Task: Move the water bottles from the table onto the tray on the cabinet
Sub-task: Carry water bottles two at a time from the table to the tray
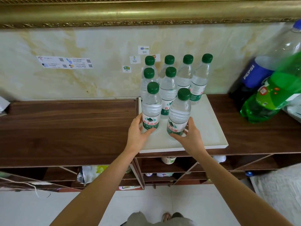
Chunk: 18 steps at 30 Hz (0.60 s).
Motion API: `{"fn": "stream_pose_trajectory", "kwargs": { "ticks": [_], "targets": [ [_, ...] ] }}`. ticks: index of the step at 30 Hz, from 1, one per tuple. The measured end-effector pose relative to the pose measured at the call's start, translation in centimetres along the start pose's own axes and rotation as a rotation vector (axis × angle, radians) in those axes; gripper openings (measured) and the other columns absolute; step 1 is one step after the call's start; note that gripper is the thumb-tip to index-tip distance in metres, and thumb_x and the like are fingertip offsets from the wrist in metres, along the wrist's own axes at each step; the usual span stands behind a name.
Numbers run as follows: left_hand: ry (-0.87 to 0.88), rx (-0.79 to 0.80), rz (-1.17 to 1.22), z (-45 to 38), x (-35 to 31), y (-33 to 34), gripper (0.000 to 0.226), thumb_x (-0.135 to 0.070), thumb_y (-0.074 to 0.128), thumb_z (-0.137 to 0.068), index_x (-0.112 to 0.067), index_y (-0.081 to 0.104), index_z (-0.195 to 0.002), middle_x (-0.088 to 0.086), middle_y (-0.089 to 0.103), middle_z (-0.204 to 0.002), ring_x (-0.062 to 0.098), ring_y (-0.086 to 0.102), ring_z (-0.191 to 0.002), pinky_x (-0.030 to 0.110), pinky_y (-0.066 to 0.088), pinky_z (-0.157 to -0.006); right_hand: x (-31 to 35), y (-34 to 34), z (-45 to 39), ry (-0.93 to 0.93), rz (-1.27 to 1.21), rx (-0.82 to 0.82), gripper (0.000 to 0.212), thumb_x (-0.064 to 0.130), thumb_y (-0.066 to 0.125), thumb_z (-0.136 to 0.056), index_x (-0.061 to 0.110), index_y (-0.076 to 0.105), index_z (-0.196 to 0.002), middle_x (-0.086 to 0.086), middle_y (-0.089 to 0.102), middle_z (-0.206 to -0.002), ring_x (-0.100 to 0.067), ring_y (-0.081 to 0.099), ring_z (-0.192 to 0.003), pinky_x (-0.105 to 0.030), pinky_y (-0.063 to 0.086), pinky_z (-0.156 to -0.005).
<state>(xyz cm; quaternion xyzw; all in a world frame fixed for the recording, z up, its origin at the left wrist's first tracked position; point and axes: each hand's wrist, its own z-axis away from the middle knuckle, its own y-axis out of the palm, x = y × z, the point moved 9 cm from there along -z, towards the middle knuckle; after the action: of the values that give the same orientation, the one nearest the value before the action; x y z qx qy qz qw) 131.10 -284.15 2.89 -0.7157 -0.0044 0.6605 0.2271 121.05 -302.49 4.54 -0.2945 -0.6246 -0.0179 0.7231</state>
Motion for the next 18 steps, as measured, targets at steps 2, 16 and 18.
{"fn": "stream_pose_trajectory", "kwargs": {
  "ticks": [2,16,18],
  "targets": [
    [0.008,0.023,-0.013,0.0,-0.1,0.2,0.073,-0.011,0.078,-0.078,-0.015,0.042,-0.142,0.002,0.049,-0.14,0.01,0.048,-0.125,0.025,0.038,-0.108,0.3,0.2,-0.7,0.001,0.0,-0.02,0.058,0.019,0.081,-0.074,0.028,0.04,-0.113,0.013,0.055,-0.104,-0.004,0.055,-0.092,-0.012,0.045,-0.074],
    [-0.002,0.079,-0.003,-0.1,-0.2,0.4,0.072,-0.007,0.075,-0.08,-0.017,0.042,-0.143,-0.003,0.055,-0.139,0.006,0.05,-0.126,0.014,0.037,-0.105,1.0,2.1,-2.9,-0.015,-0.026,-0.025,0.058,0.015,0.081,-0.073,0.02,0.042,-0.116,0.007,0.058,-0.105,-0.013,0.057,-0.094,-0.016,0.044,-0.072],
    [-0.001,0.081,-0.007,-0.1,-0.3,0.4,0.072,-0.007,0.075,-0.08,-0.016,0.041,-0.143,-0.003,0.054,-0.14,0.006,0.049,-0.126,0.018,0.037,-0.107,1.1,2.2,-3.0,-0.012,-0.025,-0.025,0.058,0.015,0.081,-0.073,0.02,0.042,-0.116,0.008,0.057,-0.104,-0.012,0.057,-0.093,-0.013,0.043,-0.07]
  ]
}}
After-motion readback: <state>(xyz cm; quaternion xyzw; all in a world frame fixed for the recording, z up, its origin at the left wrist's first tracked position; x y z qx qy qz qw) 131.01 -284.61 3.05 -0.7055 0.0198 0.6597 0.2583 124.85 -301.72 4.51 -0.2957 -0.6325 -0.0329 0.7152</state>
